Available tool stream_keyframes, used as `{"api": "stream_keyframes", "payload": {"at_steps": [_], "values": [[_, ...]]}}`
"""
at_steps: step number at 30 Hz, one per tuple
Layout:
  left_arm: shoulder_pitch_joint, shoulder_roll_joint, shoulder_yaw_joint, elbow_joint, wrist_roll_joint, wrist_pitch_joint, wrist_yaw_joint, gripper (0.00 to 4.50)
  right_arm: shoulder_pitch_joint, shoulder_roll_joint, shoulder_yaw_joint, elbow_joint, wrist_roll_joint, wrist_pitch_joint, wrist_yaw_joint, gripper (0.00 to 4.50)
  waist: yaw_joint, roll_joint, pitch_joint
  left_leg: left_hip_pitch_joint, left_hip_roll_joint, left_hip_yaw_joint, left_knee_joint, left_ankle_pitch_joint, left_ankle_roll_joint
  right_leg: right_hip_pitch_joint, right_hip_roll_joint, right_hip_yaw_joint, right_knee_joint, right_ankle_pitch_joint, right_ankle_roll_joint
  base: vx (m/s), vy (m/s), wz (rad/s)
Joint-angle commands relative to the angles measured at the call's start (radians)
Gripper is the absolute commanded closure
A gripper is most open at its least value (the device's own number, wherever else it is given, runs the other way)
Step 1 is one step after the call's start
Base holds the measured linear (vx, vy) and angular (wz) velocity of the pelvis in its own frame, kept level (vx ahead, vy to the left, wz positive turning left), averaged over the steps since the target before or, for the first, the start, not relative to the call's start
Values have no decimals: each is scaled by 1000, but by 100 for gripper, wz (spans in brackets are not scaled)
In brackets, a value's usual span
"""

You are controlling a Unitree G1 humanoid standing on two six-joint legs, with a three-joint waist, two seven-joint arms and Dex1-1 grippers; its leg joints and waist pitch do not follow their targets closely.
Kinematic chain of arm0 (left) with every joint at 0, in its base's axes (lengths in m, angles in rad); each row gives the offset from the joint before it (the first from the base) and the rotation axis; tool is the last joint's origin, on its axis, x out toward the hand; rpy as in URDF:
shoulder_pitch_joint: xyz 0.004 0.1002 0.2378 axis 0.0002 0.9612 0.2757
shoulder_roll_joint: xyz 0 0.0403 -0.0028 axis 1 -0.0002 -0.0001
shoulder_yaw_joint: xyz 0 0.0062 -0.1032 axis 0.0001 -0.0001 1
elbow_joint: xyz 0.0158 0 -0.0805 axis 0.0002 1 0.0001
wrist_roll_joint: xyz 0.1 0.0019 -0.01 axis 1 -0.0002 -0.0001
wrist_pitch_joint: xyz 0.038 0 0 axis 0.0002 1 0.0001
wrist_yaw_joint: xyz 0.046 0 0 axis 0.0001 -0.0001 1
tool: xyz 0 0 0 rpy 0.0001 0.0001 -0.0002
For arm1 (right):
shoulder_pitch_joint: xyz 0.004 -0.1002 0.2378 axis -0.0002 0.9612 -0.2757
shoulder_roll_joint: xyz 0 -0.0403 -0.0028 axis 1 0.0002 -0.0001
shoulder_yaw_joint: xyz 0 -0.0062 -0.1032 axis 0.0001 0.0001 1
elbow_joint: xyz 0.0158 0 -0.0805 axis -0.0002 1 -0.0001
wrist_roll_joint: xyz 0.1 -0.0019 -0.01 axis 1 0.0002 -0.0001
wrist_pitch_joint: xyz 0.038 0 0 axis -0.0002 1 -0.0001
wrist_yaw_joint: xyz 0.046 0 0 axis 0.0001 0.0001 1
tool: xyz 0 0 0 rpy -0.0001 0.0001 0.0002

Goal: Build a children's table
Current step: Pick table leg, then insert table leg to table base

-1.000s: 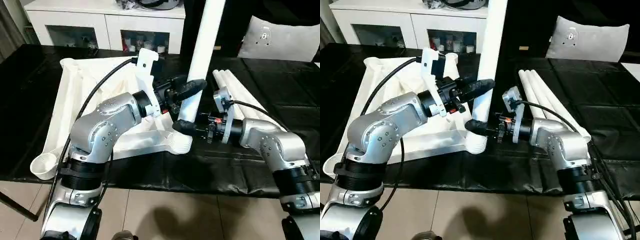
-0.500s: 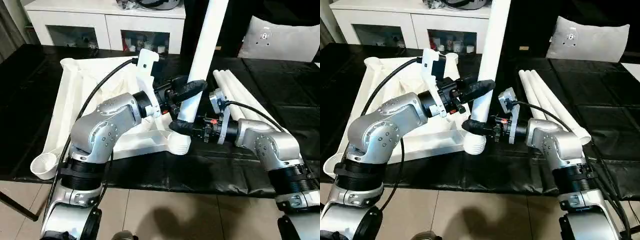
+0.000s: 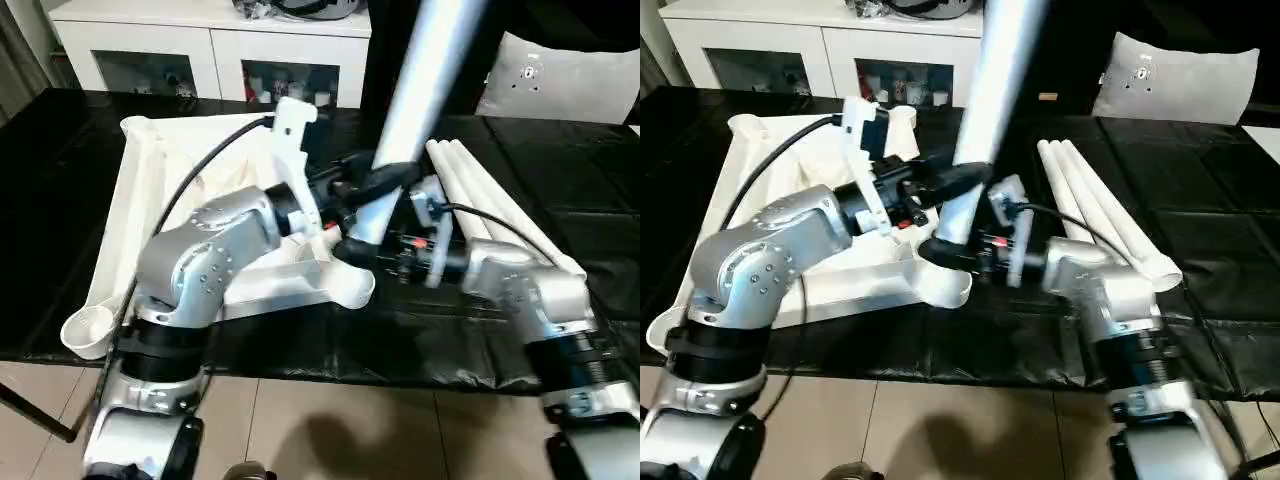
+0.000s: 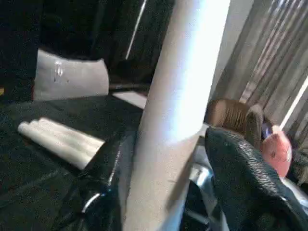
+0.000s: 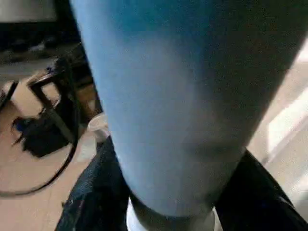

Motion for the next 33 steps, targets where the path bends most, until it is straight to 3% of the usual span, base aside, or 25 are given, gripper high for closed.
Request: {"api": "stream_keyframes", "payload": {"at_steps": [1, 3, 4, 5, 6, 7, 8, 10, 12, 14, 18, 23, 27, 30, 31, 33], "values": [[2, -18, -63, -86, -76, 23, -91, 157, -4, 3, -61, 24, -4, 6, -89, 261, -4, -1, -75, 12, 59, -19, -68, -52, 24, 61, -89, 54, -68, -121, -201, 0, 0, 0], [2, -21, -64, -86, -72, 30, -91, 119, 2, 2, -55, 17, -14, 4, -91, 261, -1, 3, -76, 14, 58, -20, -69, -49, 13, 62, -91, 54, -66, -121, -204, 0, 0, 0], [1, -21, -63, -79, -67, 29, -90, 115, 6, 0, -52, 15, -19, 1, -91, 262, 1, 9, -76, 19, 59, -17, -67, -58, 7, 55, -86, 54, -69, -114, -211, 0, 0, 0], [-1, -18, -60, -71, -58, 23, -89, 113, 10, -2, -49, 13, -23, -3, -89, 263, 0, 7, -74, 14, 57, -17, -68, -63, 8, 61, -85, 54, -66, -101, -212, 0, 0, 0], [-2, -13, -56, -64, -52, 16, -88, 104, 13, -6, -47, 14, -27, -9, -88, 263, -2, 6, -75, 11, 57, -18, -69, -70, 10, 65, -86, 53, -68, -101, -206, 0, 0, 0], [0, 3, -42, -59, -44, 6, -87, 88, 15, -9, -54, 25, -38, -32, -103, 263, -3, 11, -75, 10, 56, -20, -69, -73, 9, 66, -87, 53, -68, -105, -202, 0, 0, 0], [6, 28, -25, -54, -32, -6, -89, 79, 15, -13, -63, 41, -58, -59, -135, 263, -7, 6, -73, 10, 55, -19, -71, -88, 5, 67, -87, 53, -74, -129, -189, 0, 0, 0], [10, 45, -17, -50, -26, -9, -92, 78, 14, -16, -68, 49, -73, -70, -159, 263, -12, 13, -72, 10, 50, -19, -71, -102, -5, 68, -84, 52, -78, -174, -170, 0, 0, 0], [25, 102, -18, -42, 6, -22, -115, 72, 11, -24, -79, 58, -106, -95, -209, 263, -18, 20, -72, 11, 50, -20, -72, -109, -16, 66, -82, 51, -81, -201, -160, 0, 0, 0], [55, 190, -50, -32, 67, -54, -165, 38, 14, -27, -108, 51, -120, -112, -256, 263, -27, 20, -73, 11, 49, -20, -73, -110, -15, 65, -81, 50, -79, -216, -149, 0, 0, 0], [100, 313, -129, 13, 191, -131, -211, 38, 40, -40, -116, 0, -142, -113, -297, 263, -30, 29, -74, 15, 52, -21, -74, -100, -9, 59, -77, 52, -77, -190, -143, 0, 0, 0], [140, 406, -240, 105, 309, -209, -266, 38, 92, -47, -118, -59, -142, -114, -317, 263, -31, 32, -73, 17, 54, -20, -77, -117, -15, 57, -79, 53, -72, -153, -170, 0, 0, 0], [150, 413, -282, 214, 373, -293, -300, 74, 116, -39, -124, -95, -122, -101, -315, 263, -30, 34, -72, 17, 52, -21, -80, -155, -25, 61, -84, 55, -81, -208, -146, 0, 0, 0], [158, 415, -310, 290, 409, -368, -351, 87, 135, -32, -119, -125, -111, -86, -315, 263, -30, 39, -74, 18, 55, -24, -82, -159, -31, 60, -86, 55, -80, -199, -154, 0, 0, 0], [158, 417, -318, 306, 417, -390, -361, 111, 141, -30, -117, -135, -110, -83, -316, 263, -28, 43, -74, 18, 56, -24, -81, -158, -32, 59, -86, 55, -77, -186, -158, 0, 0, 0], [151, 413, -327, 346, 427, -425, -372, 116, 145, -25, -114, -144, -108, -78, -320, 263, -29, 42, -74, 16, 55, -23, -81, -153, -28, 60, -86, 55, -75, -154, -176, 0, 0, 0]]}}
